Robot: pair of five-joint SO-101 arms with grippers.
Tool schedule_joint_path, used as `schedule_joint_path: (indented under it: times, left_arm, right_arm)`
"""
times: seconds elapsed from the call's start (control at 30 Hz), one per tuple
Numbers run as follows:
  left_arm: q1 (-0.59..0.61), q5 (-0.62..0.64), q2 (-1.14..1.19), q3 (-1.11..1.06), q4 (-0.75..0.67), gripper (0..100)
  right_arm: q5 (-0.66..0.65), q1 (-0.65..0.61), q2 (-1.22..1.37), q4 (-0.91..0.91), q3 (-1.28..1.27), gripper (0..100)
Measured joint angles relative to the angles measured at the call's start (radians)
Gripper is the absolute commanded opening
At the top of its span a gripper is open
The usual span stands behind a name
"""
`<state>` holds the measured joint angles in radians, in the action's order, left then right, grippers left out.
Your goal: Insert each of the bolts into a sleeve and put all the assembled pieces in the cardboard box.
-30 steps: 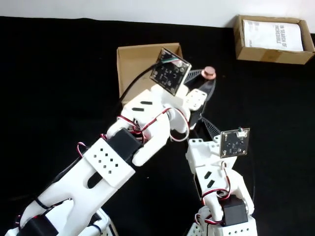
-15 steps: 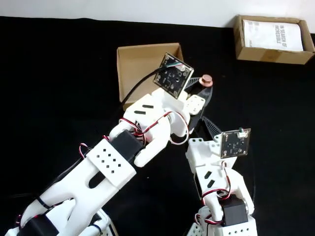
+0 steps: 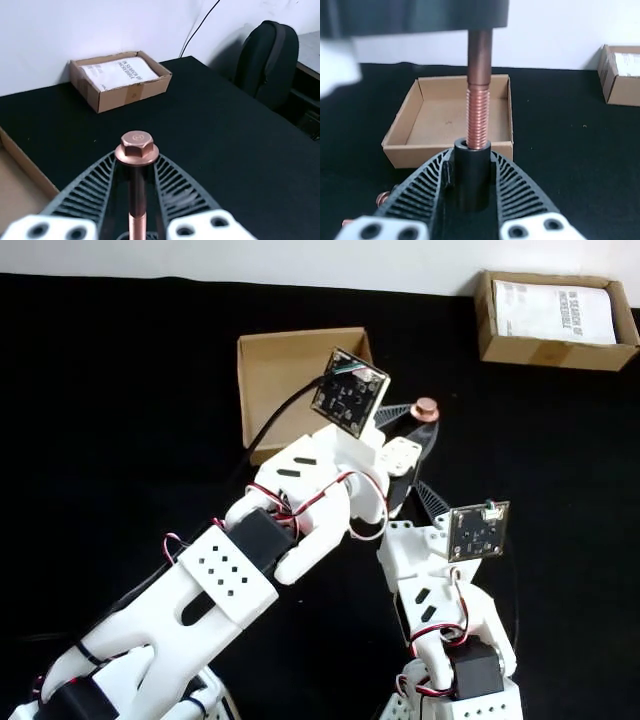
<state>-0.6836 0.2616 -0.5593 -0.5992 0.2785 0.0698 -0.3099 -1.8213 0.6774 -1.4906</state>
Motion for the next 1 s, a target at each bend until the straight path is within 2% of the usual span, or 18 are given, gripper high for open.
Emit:
schedule_joint_path:
  times: [0.67, 1.0]
  left_arm:
    - [0.031, 0.003, 0.0, -0.015, -0.006, 1]
    - [0.012, 0.003, -0.002, -0.129, -0.009, 1]
  right_arm:
    - [0.0, -0.002, 0.002, 0.0, 0.0, 0.6]
    - [0.0, 0.002, 0.002, -0.048, -0.002, 0.6]
